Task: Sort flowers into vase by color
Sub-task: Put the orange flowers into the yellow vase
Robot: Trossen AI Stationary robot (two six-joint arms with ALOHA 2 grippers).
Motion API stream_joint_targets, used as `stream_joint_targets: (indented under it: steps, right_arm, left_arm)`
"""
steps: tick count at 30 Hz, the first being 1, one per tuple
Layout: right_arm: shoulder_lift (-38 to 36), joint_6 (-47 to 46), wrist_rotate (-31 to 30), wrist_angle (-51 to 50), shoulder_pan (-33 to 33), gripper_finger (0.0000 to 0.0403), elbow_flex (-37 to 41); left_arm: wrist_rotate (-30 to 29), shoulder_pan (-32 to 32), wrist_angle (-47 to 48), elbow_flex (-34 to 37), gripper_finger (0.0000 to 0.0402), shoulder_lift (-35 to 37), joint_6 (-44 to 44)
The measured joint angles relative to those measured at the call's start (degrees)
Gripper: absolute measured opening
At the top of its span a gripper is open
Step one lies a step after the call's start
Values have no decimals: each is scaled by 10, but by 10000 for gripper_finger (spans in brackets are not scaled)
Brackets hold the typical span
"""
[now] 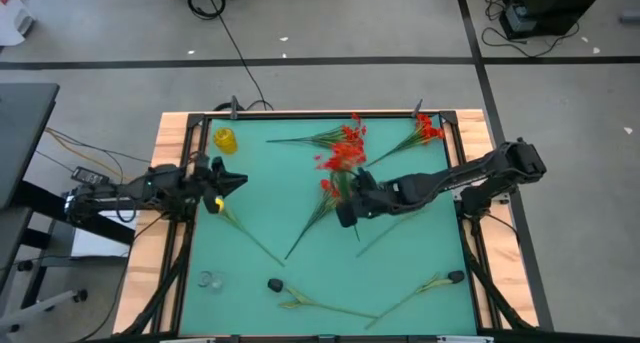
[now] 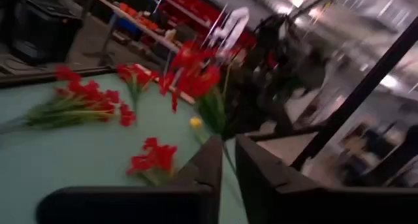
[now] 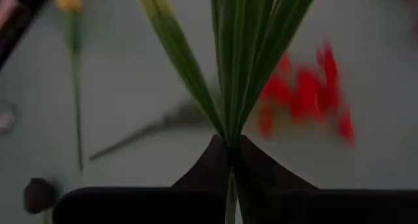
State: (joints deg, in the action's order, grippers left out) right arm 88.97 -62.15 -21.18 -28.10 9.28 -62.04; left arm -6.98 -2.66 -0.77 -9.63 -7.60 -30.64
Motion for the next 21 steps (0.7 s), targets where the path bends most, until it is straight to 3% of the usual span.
stream_joint_targets:
  steps: [5, 10, 14, 21]
  right_arm:
    - [1, 246, -14, 158, -45, 22, 0]
    - [1, 346, 51, 341, -99, 20, 0]
    - [1, 394, 102, 406, -135, 20, 0]
    - [1, 513, 228, 416, -182, 19, 0]
  left_arm:
    - [-33, 0, 5, -36, 147, -57, 19]
    - [-29, 0, -43, -68, 203, -142, 21]
    - [-37, -1, -59, -119, 219, -213, 65]
    - [-41, -14, -59, -209, 220, -359, 129]
